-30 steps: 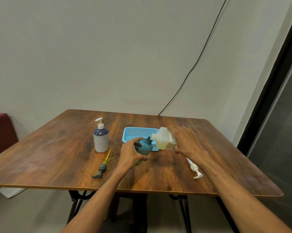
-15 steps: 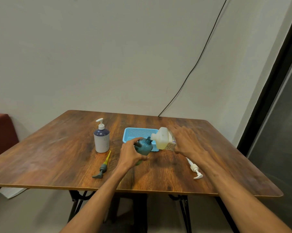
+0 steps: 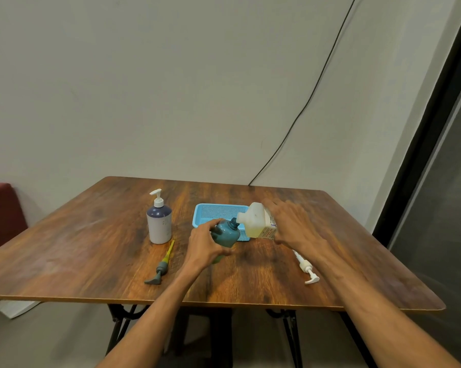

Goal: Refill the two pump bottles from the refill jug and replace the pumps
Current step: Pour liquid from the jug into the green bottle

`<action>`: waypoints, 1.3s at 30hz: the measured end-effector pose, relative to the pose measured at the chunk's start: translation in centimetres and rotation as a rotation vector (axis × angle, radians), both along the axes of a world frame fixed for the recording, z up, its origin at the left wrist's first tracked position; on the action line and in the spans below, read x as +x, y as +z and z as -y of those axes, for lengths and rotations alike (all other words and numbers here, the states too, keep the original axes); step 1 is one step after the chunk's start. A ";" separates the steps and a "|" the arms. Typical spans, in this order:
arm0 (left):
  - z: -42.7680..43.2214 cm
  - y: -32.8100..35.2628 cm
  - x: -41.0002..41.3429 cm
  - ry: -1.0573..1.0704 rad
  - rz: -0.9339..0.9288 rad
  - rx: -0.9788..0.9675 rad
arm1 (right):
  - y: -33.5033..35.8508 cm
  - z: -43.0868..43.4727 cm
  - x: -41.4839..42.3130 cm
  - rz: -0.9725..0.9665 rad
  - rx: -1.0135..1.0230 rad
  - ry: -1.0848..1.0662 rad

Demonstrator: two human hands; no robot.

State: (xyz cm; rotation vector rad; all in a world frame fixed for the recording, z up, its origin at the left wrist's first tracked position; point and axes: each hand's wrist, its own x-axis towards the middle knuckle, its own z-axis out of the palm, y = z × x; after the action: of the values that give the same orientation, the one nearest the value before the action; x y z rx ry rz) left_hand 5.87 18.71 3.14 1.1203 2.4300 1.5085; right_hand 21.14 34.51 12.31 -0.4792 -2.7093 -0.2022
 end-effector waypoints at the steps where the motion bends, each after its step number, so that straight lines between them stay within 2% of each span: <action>1: 0.0 0.0 0.0 0.000 0.001 0.001 | 0.0 0.0 0.0 -0.001 0.000 0.000; 39: 0.4 0.3 0.6 0.006 -0.025 0.023 | -0.3 -0.4 -0.1 -0.008 -0.004 -0.002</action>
State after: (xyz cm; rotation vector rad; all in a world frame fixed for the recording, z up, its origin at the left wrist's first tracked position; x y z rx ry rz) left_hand 6.42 18.31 3.42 1.1441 2.4406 1.5369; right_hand 21.03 34.96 11.99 -0.4824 -2.7020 -0.1942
